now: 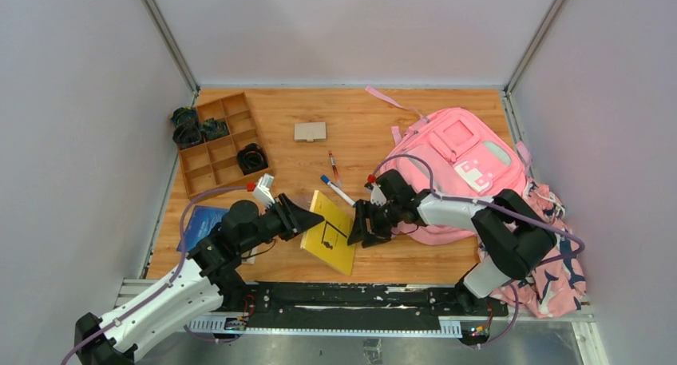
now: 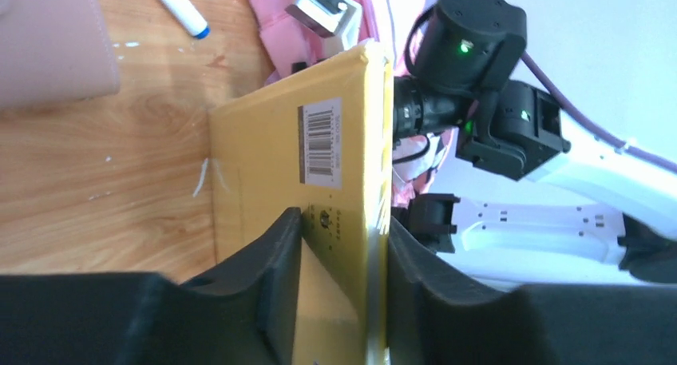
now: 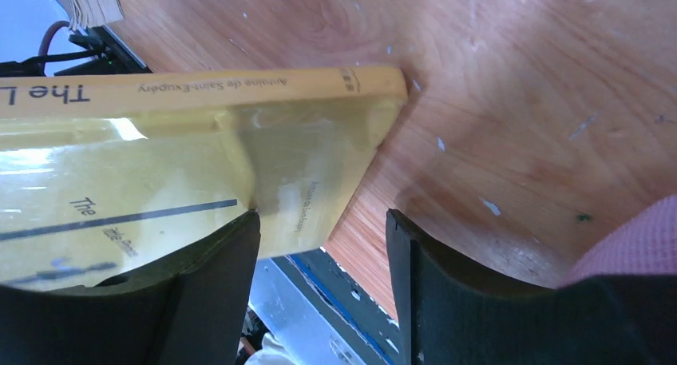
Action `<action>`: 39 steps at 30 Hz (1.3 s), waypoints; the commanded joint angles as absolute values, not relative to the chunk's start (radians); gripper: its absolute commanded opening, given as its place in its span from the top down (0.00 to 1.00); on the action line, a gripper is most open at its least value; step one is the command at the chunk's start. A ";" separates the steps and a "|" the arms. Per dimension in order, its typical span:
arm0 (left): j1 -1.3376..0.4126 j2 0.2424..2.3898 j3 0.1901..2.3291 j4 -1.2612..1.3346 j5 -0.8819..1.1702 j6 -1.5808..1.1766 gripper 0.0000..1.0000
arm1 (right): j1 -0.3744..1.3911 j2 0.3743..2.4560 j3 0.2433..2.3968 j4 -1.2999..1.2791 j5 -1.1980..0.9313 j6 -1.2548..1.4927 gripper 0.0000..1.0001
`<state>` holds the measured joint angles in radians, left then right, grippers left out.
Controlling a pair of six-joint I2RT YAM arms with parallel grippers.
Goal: Pack the student bag
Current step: Pick up the book from the center of the board.
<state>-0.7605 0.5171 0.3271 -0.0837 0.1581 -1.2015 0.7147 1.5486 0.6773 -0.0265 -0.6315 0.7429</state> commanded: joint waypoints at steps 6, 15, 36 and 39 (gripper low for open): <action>-0.769 0.567 0.533 -0.387 0.124 -1.060 0.78 | 0.731 1.563 0.667 -0.023 -0.591 0.744 0.36; -0.769 0.609 0.651 -0.587 0.033 -0.973 1.00 | 0.733 1.452 0.764 -0.202 -0.545 0.659 0.36; -0.769 0.647 0.800 -0.490 -0.120 -1.094 1.00 | 0.731 1.300 1.108 -0.787 0.286 0.200 0.36; -0.769 0.674 0.801 -0.470 -0.125 -1.093 1.00 | 0.728 1.352 1.094 -0.774 0.228 0.178 0.36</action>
<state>-0.7635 0.6540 0.7868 -0.6270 -0.1028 -1.0477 0.7204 1.3106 1.1023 -0.7311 0.2089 0.2520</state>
